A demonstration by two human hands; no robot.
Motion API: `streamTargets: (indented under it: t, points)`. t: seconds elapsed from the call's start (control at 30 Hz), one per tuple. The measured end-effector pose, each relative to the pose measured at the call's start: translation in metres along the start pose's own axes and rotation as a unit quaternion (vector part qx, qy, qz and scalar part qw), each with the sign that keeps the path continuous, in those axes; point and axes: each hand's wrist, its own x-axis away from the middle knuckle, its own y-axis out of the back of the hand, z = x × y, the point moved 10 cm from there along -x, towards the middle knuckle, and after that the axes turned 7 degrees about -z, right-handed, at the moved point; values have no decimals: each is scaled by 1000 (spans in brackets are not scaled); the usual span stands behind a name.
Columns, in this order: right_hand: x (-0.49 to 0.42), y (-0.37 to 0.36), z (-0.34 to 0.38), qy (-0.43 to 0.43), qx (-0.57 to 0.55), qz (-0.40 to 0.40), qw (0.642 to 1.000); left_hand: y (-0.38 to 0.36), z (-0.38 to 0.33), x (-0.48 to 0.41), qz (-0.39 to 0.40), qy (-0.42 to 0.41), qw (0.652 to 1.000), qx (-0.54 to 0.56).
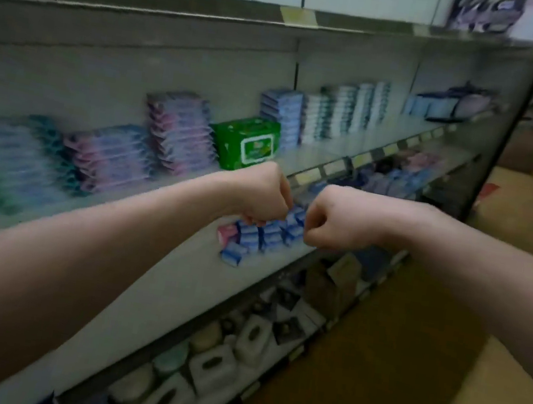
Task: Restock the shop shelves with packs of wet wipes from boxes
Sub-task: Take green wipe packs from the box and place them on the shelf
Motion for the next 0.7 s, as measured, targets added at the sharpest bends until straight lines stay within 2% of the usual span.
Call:
streamTargets:
  t: [0.23,0.4,0.6,0.7]
  points:
    - [108,-54,-110,-96,-70,28,992,-138,-105,25,111,-31,993,-5]
    - [181,-82,-177,-160,-112,27,980,-214,-181,48,159,-66,985,-10]
    - [261,-114,-248,-247,-131,47,959,-297,-257,77,227,-128,965,-4]
    - [296,-131,-287,-306,-170,44,936,-334,-285,83,272,-154,950,-9]
